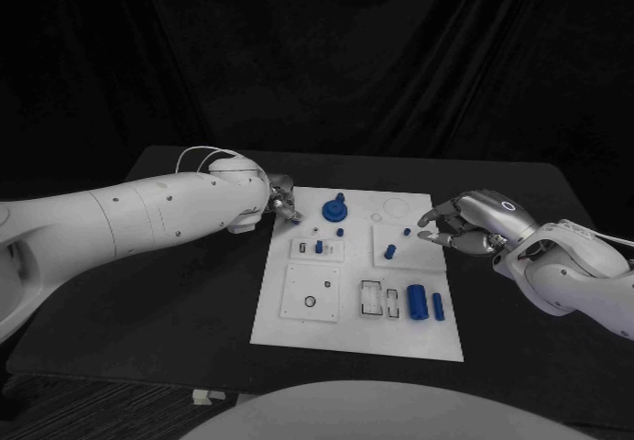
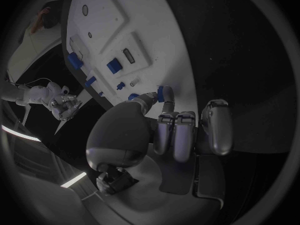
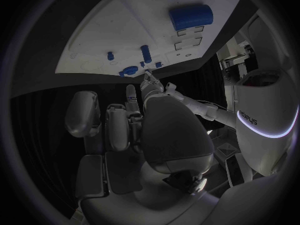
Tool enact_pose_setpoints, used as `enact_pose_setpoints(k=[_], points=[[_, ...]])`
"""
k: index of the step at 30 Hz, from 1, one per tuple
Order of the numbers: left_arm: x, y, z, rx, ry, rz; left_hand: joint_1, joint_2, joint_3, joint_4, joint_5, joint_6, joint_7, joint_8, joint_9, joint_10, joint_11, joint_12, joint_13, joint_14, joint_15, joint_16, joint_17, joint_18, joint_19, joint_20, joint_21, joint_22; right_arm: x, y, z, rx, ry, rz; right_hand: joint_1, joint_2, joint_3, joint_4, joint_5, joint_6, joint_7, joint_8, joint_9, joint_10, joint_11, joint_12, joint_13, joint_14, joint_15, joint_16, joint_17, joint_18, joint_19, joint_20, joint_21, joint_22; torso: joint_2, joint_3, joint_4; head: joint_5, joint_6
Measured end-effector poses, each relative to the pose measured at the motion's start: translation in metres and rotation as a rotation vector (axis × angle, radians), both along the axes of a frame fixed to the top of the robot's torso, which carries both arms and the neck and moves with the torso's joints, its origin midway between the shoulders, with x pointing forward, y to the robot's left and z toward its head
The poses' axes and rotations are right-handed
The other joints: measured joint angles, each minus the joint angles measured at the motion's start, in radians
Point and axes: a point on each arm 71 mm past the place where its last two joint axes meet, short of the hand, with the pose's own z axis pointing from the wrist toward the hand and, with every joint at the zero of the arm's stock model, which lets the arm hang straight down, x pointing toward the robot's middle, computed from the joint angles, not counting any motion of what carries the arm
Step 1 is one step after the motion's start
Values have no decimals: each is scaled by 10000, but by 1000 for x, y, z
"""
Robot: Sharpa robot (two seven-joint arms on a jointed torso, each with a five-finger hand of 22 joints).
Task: Assemble the parts on the task board
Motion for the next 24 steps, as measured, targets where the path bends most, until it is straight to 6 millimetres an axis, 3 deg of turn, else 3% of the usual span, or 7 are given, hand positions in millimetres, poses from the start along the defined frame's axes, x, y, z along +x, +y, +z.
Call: enact_pose_setpoints(k=[5,9,19,21,24], points=[[-1,1,0,-68,-51,18,-166,-210,590,-48,11,78,-6,-39,-14,0,0,0,0,0,0,0,0,0,0,0,0,0,0,0,0,-13,9,-11,0,0,28,-29,0,0,0,0,0,0,0,0,0,0,0,0,0,0,0,0,0,-1,-1,-1,1,12,0],[-4,5,0,-312,-8,189,-326,-370,999,-138,214,144,-4,-37,-14,0,0,0,0,0,0,0,0,0,39,-38,0,-1,0,-1,0,-19,16,-15,0,0,28,-28,5,0,0,0,1,0,0,0,0,0,0,0,0,0,0,0,0,-1,-1,-2,6,27,0],[-25,11,4,-1056,350,596,-382,-423,1090,-101,340,150,1,-35,-14,0,0,0,0,0,0,0,0,0,39,-38,-49,-2,-1,-5,0,-49,43,-90,31,31,28,-28,35,24,24,0,2,0,0,0,0,0,0,-46,0,0,0,0,0,-3,-3,4,16,35,0],[-31,12,6,-1124,389,678,-507,-483,1385,-305,343,183,-1,-30,-23,0,0,0,0,0,0,0,-1,0,39,-38,-78,-1,-1,-5,0,-50,49,-101,42,42,28,-28,35,36,36,0,2,0,0,0,0,0,0,-49,0,0,0,0,0,-3,-3,4,15,41,0],[-38,12,9,-1171,445,799,-563,-452,1385,-305,343,232,-16,-30,-47,0,0,0,0,0,0,0,0,0,39,-38,-78,-2,-2,-6,0,-41,60,-100,53,53,28,-28,35,36,36,0,2,0,0,0,0,0,0,-49,0,0,0,0,0,-3,-3,7,13,56,0]])
